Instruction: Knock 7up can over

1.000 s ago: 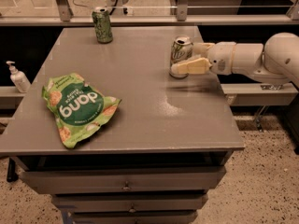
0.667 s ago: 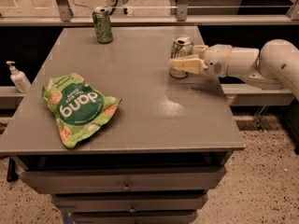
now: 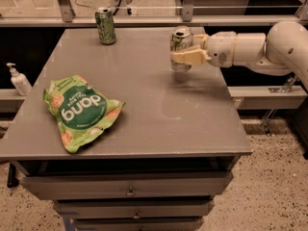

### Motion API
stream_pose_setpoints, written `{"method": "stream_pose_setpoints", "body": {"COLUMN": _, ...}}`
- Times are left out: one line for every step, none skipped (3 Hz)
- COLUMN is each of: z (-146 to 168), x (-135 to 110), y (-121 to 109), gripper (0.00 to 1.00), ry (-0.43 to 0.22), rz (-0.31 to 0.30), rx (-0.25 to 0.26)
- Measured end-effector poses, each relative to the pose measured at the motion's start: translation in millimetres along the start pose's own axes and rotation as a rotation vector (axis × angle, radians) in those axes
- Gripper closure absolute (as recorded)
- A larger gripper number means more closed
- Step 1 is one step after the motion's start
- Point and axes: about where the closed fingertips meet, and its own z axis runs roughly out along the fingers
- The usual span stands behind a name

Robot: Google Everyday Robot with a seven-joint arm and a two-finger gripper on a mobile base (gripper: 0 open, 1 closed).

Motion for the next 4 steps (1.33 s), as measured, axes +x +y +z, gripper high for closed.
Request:
{"method": "stream_pose_setpoints", "body": {"z": 5.2, "x": -31.3, "y": 7.5, "gripper": 1.00, "ry": 0.126, "rz": -0.154, "rx": -0.070}}
{"method": "stream_pose_setpoints", "body": {"z": 11.0, "x": -32.8, "y": 28.8, "gripper": 1.00, "ry": 0.373, "rz": -0.358, "rx": -0.181}}
{"method": "stream_pose_setpoints", "body": {"z": 7.2, "x": -21.4, "y": 56.0, "gripper": 1.00, "ry": 0.617, "rz": -0.589, "rx": -0.315}}
{"method": "stream_pose_setpoints", "body": {"z": -9.7, "x": -3.0, "y": 71.8, "gripper": 1.00, "ry": 0.813, "rz": -0.822, "rx": -0.427}}
